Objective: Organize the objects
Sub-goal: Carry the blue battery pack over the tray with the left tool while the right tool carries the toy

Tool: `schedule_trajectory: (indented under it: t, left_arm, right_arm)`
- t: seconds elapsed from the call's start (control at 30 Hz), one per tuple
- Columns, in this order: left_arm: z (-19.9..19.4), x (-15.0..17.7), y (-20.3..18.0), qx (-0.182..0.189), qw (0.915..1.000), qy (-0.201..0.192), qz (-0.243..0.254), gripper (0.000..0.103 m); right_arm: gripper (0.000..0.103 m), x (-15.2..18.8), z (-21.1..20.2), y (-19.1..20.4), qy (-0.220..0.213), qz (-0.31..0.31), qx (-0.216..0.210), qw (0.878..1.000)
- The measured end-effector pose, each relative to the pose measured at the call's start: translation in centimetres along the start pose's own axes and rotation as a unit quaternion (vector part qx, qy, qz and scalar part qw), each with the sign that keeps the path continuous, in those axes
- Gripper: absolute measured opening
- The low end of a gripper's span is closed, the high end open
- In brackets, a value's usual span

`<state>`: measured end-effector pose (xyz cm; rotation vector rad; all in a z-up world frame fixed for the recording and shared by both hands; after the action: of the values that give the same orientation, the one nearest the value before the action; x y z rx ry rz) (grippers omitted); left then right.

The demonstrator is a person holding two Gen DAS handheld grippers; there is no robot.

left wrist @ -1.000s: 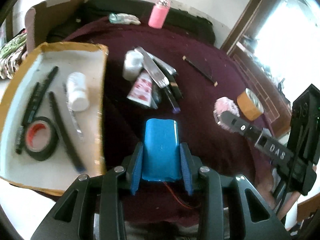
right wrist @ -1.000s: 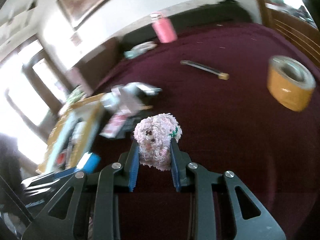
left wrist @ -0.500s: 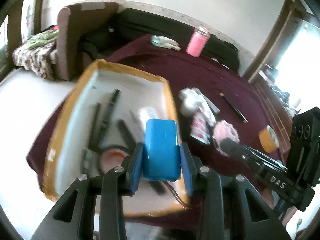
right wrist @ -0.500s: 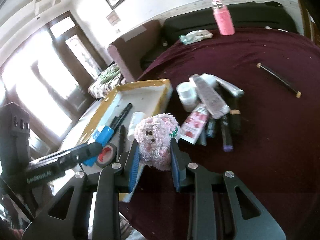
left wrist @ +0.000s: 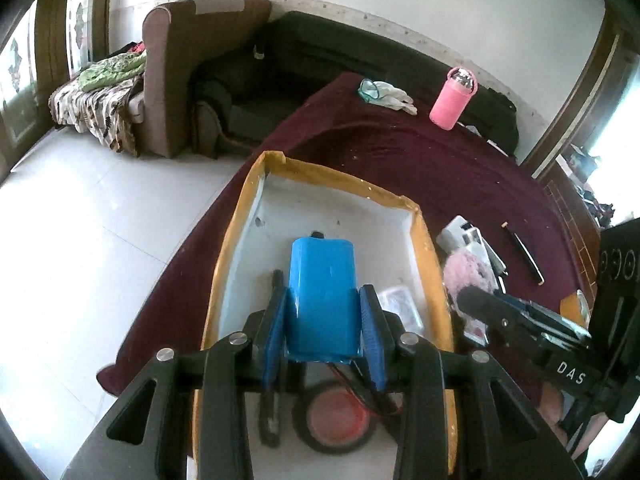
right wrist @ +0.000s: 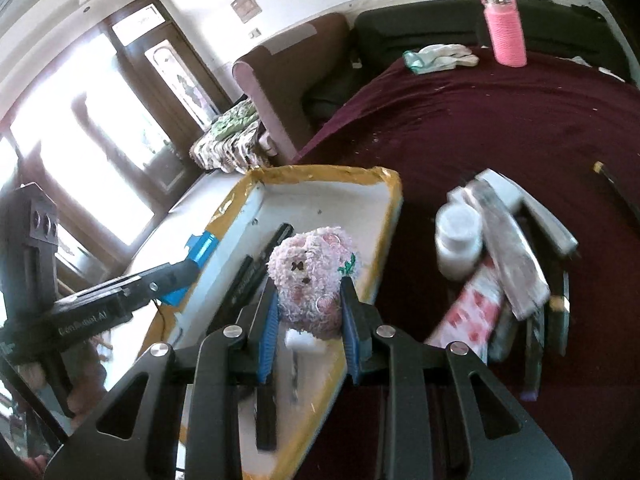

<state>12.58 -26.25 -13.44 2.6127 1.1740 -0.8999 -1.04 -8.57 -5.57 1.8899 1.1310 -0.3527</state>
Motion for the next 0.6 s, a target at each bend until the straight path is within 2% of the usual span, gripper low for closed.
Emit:
schedule_trajectory:
  t: [0.3, 0.47, 0.53, 0.6]
  left_arm:
    - [3.9, -3.2, 0.2, -0.03, 0.999, 0.025, 0.022, 0.031]
    - [6.4, -4.1, -0.5, -0.047, 0.9965, 0.05, 0.047, 0.031]
    - [7.0, -4.2, -0.7, -0.056, 0.995, 0.059, 0.059, 0.031]
    - [7.5, -4.2, -0.9, -0.063, 0.9933, 0.068, 0.069, 0.031]
  right_arm:
    - [0.026, -3.7, 4.4, -0.6, 0.026, -0.026, 0.005, 0.999]
    - [0.026, -3.8, 6.5, -2.5, 0.037, -0.014, 0.009, 0.999]
    - [0.026, -3.6, 6.6, -2.6, 0.035, -0.028, 0.03, 0.999]
    - [0.026, -3.4, 6.8, -2.4, 0.036, -0.036, 0.035, 0.998]
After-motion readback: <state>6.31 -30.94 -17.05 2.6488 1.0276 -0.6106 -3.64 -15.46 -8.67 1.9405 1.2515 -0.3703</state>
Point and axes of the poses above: each gripper's, at about its wrist camera, not at the fingertips, and z roughly the way its jaws point, y to its left, x to its underside, the point moved 3 cm from there along z, roughly the way its jaws point, and after that the axes turned 10 degrees about -x, right-handed, at the moved point
